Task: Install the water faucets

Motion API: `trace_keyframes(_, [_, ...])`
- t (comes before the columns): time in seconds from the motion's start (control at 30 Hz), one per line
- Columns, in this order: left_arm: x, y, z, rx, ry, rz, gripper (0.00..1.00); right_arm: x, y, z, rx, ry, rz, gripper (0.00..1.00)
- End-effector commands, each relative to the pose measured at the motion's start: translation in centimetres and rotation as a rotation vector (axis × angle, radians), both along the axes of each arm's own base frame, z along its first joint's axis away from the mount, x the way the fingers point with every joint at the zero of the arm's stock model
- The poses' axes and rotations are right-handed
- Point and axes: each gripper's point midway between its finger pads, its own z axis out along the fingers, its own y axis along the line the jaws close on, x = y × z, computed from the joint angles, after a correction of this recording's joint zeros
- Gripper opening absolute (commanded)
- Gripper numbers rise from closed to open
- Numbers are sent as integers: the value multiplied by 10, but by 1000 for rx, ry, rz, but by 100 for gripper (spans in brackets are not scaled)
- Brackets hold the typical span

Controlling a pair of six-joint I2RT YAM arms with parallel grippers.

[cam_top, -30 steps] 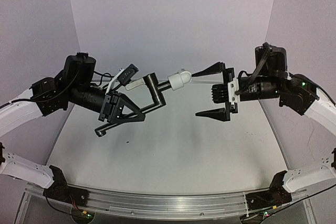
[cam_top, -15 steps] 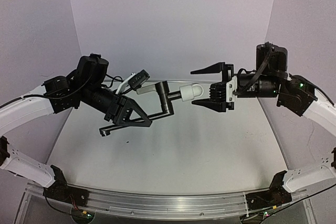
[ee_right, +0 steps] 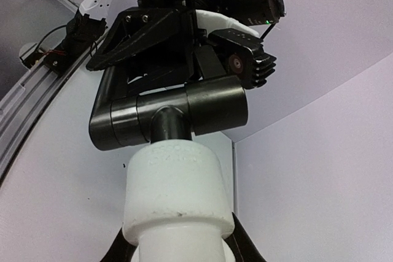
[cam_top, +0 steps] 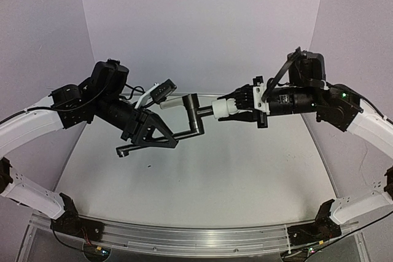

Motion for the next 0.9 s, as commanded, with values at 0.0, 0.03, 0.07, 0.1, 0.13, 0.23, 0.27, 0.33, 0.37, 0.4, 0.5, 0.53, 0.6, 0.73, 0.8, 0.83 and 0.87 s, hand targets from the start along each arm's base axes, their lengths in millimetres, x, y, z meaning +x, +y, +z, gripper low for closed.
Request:
trace_keyframes(0.0, [0, -4, 48, -148, -140, -30, 0, -15, -2, 22, 47, 31, 44, 11])
trace_keyframes(0.03, [1, -4, 48, -146, -145, -24, 0, -16, -2, 22, 50, 44, 45, 8])
trace_keyframes(0.07, [3, -4, 46, -142, -154, -12, 0, -16, -2, 23, 54, 65, 44, 5])
trace_keyframes(0.1, [6, -4, 45, -139, -170, 7, 0, -17, -1, 24, 61, 97, 39, 2])
trace_keyframes(0.13, [9, -4, 45, -139, -190, 28, 0, -16, 1, 25, 69, 143, 30, 0])
trace_keyframes(0.23, [20, -2, 43, -132, -282, 114, 0, -14, 6, 25, 94, 338, -12, 0])
trace_keyframes(0.27, [24, -1, 41, -129, -318, 141, 0, -13, 8, 23, 100, 424, -33, 0])
trace_keyframes(0.33, [29, 2, 41, -133, -406, 189, 0, -10, 13, 20, 113, 577, -69, 0])
trace_keyframes(0.37, [30, 2, 37, -129, -452, 203, 0, -10, 16, 18, 117, 661, -80, 0])
trace_keyframes(0.4, [33, 2, 35, -121, -501, 219, 0, -12, 18, 18, 121, 737, -80, 0])
trace_keyframes(0.5, [38, 4, 30, -102, -621, 257, 0, -18, 27, 18, 115, 926, -67, 0])
trace_keyframes(0.53, [39, 5, 30, -100, -661, 266, 0, -21, 29, 18, 108, 987, -58, 0])
trace_keyframes(0.6, [42, 9, 31, -99, -749, 288, 0, -27, 33, 16, 87, 1111, -43, 0])
trace_keyframes(0.73, [55, 18, 28, -59, -908, 359, 0, -38, 38, 5, 22, 1301, -12, 0])
trace_keyframes(0.8, [63, 22, 24, -24, -969, 392, 0, -43, 39, -2, -20, 1403, 1, 0])
trace_keyframes(0.83, [66, 23, 23, -10, -994, 408, 0, -44, 39, -4, -36, 1454, 4, 0])
trace_keyframes(0.87, [68, 24, 23, -3, -1015, 423, 0, -43, 39, -6, -42, 1499, 2, 0])
